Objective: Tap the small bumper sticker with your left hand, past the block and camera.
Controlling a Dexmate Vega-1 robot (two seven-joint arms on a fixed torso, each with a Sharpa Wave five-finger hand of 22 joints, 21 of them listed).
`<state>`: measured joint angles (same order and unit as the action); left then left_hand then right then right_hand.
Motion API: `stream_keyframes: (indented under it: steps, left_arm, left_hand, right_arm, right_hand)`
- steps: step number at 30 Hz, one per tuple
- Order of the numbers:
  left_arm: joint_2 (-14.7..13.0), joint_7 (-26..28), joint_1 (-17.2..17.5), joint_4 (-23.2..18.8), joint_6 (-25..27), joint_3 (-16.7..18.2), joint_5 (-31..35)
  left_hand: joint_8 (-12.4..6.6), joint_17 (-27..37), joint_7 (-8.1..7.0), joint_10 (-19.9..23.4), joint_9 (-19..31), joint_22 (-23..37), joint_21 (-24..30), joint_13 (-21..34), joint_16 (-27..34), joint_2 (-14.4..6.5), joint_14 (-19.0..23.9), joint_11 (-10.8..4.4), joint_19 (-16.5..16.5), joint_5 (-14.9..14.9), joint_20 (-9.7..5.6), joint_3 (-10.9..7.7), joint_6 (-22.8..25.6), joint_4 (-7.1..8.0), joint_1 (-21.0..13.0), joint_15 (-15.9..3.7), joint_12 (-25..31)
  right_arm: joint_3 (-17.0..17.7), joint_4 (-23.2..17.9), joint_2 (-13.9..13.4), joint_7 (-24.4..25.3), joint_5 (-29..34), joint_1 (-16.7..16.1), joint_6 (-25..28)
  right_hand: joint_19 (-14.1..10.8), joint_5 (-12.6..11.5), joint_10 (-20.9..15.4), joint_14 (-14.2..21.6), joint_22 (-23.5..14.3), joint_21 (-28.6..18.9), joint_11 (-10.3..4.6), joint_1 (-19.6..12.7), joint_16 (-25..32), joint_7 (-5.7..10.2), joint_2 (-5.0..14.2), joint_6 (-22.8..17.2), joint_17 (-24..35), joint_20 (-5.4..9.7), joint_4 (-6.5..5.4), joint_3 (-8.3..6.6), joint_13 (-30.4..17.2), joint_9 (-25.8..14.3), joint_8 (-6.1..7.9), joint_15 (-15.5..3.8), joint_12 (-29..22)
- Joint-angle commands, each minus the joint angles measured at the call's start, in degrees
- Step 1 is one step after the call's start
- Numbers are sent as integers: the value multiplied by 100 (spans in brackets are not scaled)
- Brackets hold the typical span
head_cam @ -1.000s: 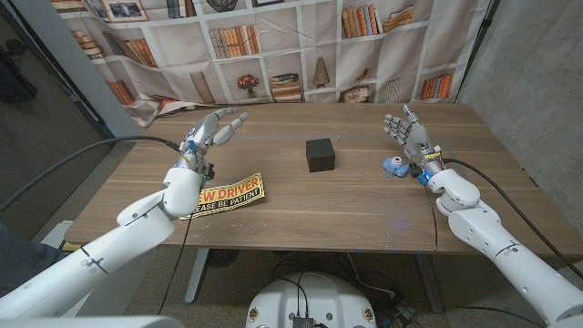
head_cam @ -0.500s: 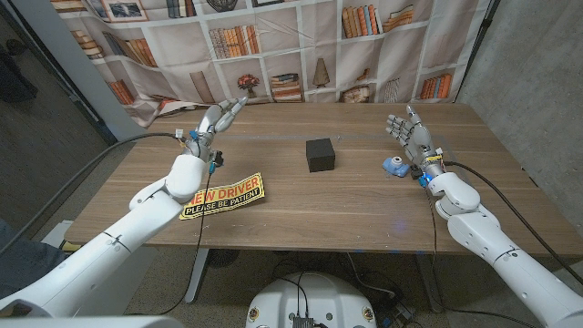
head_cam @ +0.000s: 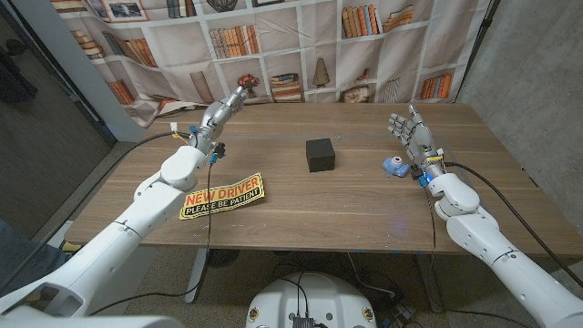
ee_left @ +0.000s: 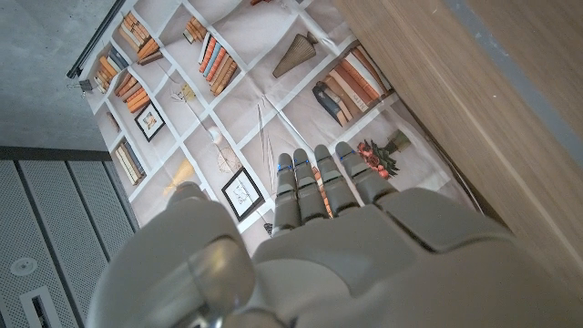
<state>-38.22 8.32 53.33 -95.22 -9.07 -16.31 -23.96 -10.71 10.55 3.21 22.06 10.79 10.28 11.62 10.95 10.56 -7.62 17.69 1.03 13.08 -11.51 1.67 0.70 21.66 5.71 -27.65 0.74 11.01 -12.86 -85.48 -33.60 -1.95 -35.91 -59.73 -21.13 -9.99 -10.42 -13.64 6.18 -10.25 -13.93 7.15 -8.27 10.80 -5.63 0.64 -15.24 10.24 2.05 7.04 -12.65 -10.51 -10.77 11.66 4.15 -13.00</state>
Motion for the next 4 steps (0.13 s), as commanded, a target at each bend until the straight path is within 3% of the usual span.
stream_keyframes:
  steps: [1, 4]
  left_arm:
    - [147, -278, -119, 233, -139, 3, -248]
    - [141, -321, -110, 266, -174, -2, -245]
  left_hand:
    - [14, 11, 1, -47, 23, 13, -14, 17, 4, 18, -41, 18, -6, 23, 25, 11, -21, 40, 31, -1, -9]
    - [23, 11, -3, -79, 23, 14, -17, 17, 0, 23, -63, 30, -17, 23, 16, 17, -69, 43, 37, 4, -16]
  right_arm:
    - [-46, 60, 47, 20, 18, 78, 39]
    - [-77, 61, 45, 20, 48, 111, 69]
  right_hand:
    - [-65, -3, -53, 67, -28, 16, -5, -28, 2, -1, 33, -21, 21, 9, 24, -22, -27, -24, -10, 12, 7]
    - [-67, -3, -53, 65, -28, 18, -8, -29, 1, -7, 34, -31, 21, 9, 24, -22, -27, -24, -6, 13, 8]
